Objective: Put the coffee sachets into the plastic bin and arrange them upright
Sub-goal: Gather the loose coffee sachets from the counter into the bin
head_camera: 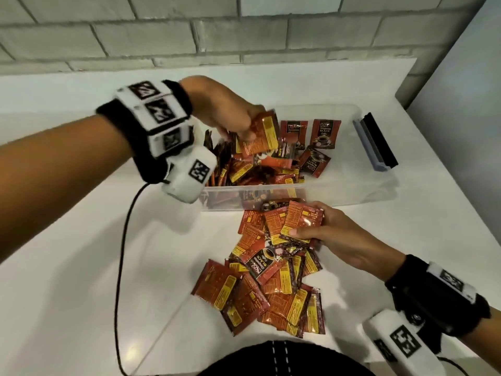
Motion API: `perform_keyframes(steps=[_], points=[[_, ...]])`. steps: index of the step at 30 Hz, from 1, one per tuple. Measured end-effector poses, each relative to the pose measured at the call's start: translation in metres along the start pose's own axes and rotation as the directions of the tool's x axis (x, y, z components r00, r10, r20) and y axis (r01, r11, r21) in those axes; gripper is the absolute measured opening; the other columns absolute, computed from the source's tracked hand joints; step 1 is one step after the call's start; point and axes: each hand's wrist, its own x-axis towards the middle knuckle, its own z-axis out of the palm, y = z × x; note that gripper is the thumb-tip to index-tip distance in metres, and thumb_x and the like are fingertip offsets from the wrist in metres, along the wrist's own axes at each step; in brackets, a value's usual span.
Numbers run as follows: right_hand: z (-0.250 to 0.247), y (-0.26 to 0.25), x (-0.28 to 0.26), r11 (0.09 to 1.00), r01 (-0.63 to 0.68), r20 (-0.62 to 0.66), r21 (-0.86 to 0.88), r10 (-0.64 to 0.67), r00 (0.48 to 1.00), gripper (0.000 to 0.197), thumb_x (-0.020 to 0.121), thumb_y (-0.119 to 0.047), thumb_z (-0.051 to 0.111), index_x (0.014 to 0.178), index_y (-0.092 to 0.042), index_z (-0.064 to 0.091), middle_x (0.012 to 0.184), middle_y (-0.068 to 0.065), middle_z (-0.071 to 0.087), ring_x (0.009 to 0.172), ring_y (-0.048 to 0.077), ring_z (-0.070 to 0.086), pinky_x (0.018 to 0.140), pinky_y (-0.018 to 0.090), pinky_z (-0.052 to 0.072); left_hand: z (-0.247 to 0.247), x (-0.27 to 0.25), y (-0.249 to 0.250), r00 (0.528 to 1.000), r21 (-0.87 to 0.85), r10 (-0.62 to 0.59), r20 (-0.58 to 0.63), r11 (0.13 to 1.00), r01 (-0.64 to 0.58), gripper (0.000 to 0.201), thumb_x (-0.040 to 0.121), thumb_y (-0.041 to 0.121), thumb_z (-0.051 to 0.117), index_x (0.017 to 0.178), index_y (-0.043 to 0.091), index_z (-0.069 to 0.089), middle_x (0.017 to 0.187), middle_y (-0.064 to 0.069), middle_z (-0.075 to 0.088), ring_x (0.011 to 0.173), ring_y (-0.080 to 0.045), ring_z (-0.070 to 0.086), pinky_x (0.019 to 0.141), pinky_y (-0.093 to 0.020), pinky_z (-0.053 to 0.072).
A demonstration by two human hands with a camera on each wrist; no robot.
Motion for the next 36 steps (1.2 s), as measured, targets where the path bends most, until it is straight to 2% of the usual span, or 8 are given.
perform_keyframes(steps=[7, 13, 17, 21, 26, 30, 34, 36], points=[[-0.003, -0.004, -0.007, 0.992, -0.007, 0.127, -0.126, 0.023, 0.992, 0.038, 0.077, -0.004, 0.073, 0.113, -0.008, 0.065, 0.101, 0.004, 0.074, 0.097, 0.019, 0.069, 0.089, 0.033, 0.053, 0.016, 0.035, -0.005, 0.990, 0.176, -0.113, -0.087, 0.976, 0.127, 0.065, 0.095, 0.026, 0.055, 0.148, 0.021, 0.018, 0.152, -0.006, 0.028, 0.137, -0.028, 0.030, 0.110, -0.042, 0.029], [-0.027, -0.064, -0.033, 0.982, 0.126, 0.213, -0.137, -0.095, 0.972, 0.031, 0.084, 0.000, 0.059, 0.106, -0.022, 0.060, 0.096, 0.006, 0.072, 0.085, 0.022, 0.071, 0.068, 0.024, 0.058, 0.022, -0.022, 0.002, 0.872, 0.302, 0.176, -0.458, 0.953, -0.034, 0.029, 0.091, 0.034, 0.058, 0.118, 0.024, 0.053, 0.114, 0.001, 0.054, 0.103, -0.016, 0.049, 0.084, -0.030, 0.042], [-0.039, -0.110, -0.020, 0.967, 0.213, 0.175, -0.143, -0.187, 0.967, 0.021, 0.089, -0.005, 0.054, 0.108, -0.015, 0.057, 0.104, 0.008, 0.068, 0.090, 0.022, 0.069, 0.076, 0.031, 0.059, 0.058, -0.063, 0.005, 0.933, 0.224, 0.199, -0.300, 0.965, -0.134, 0.004, 0.092, 0.036, 0.054, 0.091, 0.035, 0.057, 0.091, 0.020, 0.056, 0.088, 0.000, 0.055, 0.071, -0.017, 0.041], [-0.033, -0.131, 0.024, 0.942, 0.146, 0.144, -0.303, -0.107, 0.984, 0.033, 0.088, -0.008, 0.063, 0.117, -0.012, 0.049, 0.106, 0.008, 0.066, 0.092, 0.018, 0.065, 0.077, 0.033, 0.057, 0.115, -0.054, -0.013, 0.998, 0.259, 0.058, -0.035, 0.965, -0.047, 0.024, 0.093, 0.043, 0.049, 0.104, 0.024, 0.058, 0.102, 0.008, 0.059, 0.093, -0.007, 0.056, 0.080, -0.022, 0.046], [-0.014, -0.129, 0.054, 0.773, 0.090, 0.196, -0.629, 0.046, 0.980, 0.030, 0.087, -0.011, 0.065, 0.114, -0.012, 0.052, 0.095, 0.003, 0.065, 0.076, 0.011, 0.061, 0.049, 0.015, 0.047, 0.187, -0.026, -0.030, 0.981, 0.248, -0.090, -0.170, 0.960, 0.131, 0.069, 0.090, 0.062, 0.037, 0.140, 0.014, 0.031, 0.139, -0.010, 0.039, 0.125, -0.024, 0.041, 0.098, -0.041, 0.042], [-0.015, -0.129, 0.050, 0.502, 0.173, 0.196, -0.848, -0.006, 0.981, 0.039, 0.083, -0.033, 0.069, 0.113, -0.012, 0.057, 0.103, 0.005, 0.066, 0.092, 0.022, 0.064, 0.079, 0.034, 0.056, 0.203, -0.021, -0.028, 0.960, 0.298, -0.065, -0.272, 0.943, 0.148, 0.088, 0.085, 0.071, 0.035, 0.150, 0.028, -0.006, 0.152, -0.008, 0.020, 0.138, -0.029, 0.027, 0.103, -0.044, 0.038], [-0.024, -0.128, 0.016, 0.390, 0.313, 0.171, -0.866, -0.357, 0.918, 0.035, 0.080, -0.034, 0.072, 0.106, -0.018, 0.056, 0.098, -0.002, 0.062, 0.090, 0.014, 0.060, 0.085, 0.033, 0.052, 0.205, -0.021, -0.031, 0.972, 0.320, -0.049, -0.230, 0.939, 0.123, 0.085, 0.082, 0.071, 0.043, 0.148, 0.033, 0.006, 0.148, -0.007, 0.019, 0.135, -0.030, 0.025, 0.104, -0.044, 0.037], [-0.023, -0.118, -0.009, 0.419, 0.395, 0.245, -0.818, -0.368, 0.897, 0.023, 0.081, -0.033, 0.070, 0.096, -0.023, 0.056, 0.091, -0.008, 0.061, 0.086, 0.009, 0.060, 0.077, 0.025, 0.051, 0.209, -0.022, -0.031, 0.965, 0.277, -0.031, -0.260, 0.955, 0.105, 0.079, 0.081, 0.068, 0.050, 0.142, 0.031, 0.017, 0.146, -0.006, 0.019, 0.133, -0.028, 0.025, 0.104, -0.042, 0.037]])
